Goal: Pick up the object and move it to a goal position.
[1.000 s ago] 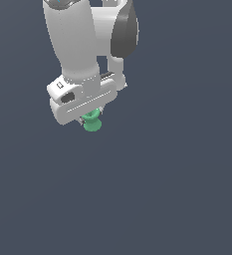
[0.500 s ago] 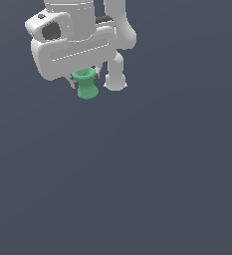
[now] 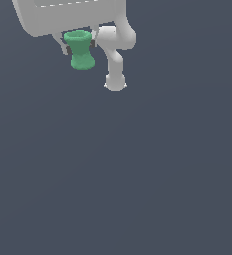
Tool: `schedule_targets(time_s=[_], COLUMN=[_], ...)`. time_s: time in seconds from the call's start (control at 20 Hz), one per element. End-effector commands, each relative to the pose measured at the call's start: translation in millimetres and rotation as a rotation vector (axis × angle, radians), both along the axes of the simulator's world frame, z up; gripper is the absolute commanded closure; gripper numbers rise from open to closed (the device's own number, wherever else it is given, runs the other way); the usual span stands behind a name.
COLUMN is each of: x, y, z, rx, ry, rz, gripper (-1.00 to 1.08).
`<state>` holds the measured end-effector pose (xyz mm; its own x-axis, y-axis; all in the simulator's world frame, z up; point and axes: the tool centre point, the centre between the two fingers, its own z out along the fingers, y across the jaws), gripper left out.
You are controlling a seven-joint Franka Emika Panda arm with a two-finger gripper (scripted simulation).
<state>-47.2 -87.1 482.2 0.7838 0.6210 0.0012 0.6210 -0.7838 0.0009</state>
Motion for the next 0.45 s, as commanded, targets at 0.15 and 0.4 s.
schedule_targets(time_s=[0.15,0.4], x=[-4,-4], y=[-1,-1], z=[20,24], rx=[0.0,0.0], ry=[0.002,0.002], rz=[0.0,0.0], gripper=[1.08,1.08])
